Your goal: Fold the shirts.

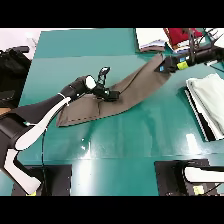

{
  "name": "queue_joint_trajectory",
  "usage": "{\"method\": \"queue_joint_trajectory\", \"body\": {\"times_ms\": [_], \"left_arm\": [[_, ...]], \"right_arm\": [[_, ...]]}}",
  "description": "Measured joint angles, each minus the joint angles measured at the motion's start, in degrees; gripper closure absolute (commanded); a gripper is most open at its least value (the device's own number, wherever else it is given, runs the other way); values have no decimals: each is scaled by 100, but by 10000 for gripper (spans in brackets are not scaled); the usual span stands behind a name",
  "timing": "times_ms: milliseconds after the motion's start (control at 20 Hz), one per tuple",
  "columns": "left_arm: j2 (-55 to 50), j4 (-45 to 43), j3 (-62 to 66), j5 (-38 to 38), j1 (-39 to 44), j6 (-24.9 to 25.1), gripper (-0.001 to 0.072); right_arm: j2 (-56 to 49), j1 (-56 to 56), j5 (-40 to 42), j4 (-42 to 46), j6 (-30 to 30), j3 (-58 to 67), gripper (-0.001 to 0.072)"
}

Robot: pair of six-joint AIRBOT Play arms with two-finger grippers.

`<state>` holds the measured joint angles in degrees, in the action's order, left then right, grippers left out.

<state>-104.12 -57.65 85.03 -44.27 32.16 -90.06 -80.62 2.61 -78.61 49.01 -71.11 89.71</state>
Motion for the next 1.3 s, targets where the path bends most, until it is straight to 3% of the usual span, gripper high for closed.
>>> {"method": "queue_joint_trajectory", "body": {"times_ms": [400, 550, 750, 800, 900, 1100, 1300], "left_arm": [[13, -323, 597, -415, -229, 4, 683], [511, -868, 940, -927, -693, 4, 683], [1670, -1641, 1222, -1412, -1635, 7, 683], [2011, -1840, 1257, -1495, -1908, 7, 683], [2649, -2162, 1300, -1572, -2378, 7, 683], [3517, -2492, 1335, -1659, -3012, 9, 683], [3764, -2559, 1333, -1755, -2999, 33, 683]], "right_arm": [[192, -1071, 216, -2, -393, 741, 693], [151, -1547, 520, -197, -485, 857, 693], [-334, -2500, 1196, -1117, -267, 909, 691], [-560, -2824, 1467, -1443, -76, 940, 654], [-1119, -3469, 1910, -2015, 330, 1185, 322], [-2210, -4245, 2369, -2533, 791, 1991, 348], [-2417, -3880, 2057, -2691, 949, 1941, 372]]}}
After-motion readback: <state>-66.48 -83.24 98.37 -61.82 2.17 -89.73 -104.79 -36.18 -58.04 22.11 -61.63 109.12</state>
